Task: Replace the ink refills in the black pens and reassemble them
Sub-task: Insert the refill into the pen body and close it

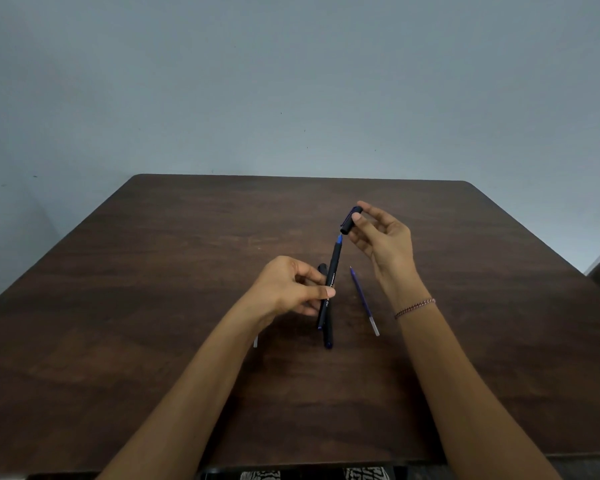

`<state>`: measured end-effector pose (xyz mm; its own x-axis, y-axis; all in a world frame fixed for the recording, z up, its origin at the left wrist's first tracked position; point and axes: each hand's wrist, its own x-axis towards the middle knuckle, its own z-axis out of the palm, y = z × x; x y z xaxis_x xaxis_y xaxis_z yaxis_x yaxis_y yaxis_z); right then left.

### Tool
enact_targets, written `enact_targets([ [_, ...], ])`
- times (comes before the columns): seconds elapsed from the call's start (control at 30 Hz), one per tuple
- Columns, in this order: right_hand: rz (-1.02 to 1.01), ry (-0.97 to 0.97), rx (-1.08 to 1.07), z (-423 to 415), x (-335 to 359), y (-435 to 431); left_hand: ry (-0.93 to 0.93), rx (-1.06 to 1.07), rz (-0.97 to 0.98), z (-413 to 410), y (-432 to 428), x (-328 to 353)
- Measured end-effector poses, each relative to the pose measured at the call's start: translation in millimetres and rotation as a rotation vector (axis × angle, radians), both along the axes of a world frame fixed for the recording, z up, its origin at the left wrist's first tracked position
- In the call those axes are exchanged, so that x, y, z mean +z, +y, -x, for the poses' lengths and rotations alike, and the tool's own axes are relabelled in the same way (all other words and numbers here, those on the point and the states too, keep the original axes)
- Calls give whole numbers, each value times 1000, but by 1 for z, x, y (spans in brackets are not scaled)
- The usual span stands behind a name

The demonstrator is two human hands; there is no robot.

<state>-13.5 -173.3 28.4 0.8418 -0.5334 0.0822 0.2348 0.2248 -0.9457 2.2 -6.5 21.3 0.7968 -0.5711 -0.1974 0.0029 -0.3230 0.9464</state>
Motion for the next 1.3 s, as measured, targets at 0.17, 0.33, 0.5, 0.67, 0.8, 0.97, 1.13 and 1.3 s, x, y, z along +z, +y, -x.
enact_targets([
  [0.17, 70, 23, 69, 0, 0, 2, -9, -9, -4, 1, 1, 1],
  [0.33, 149, 60, 169, -1, -2, 5, -9, 20, 13, 0, 2, 1],
  [0.5, 226, 86, 258, 0, -2, 5, -4, 71, 26, -1, 1, 0],
  [0.67, 356, 118, 396, 2, -1, 6, 0, 119, 67, -1, 1, 2],
  [0.8, 405, 124, 510, 2, -4, 6, -17, 163, 102, 0, 2, 4],
  [0.97, 387, 98, 503, 1, -6, 5, -45, 173, 101, 2, 1, 4],
  [1.13, 335, 90, 488, 1, -8, 5, -93, 191, 96, 3, 0, 1],
  [1.3, 292, 103, 475, 1, -8, 6, -100, 215, 99, 2, -3, -1],
])
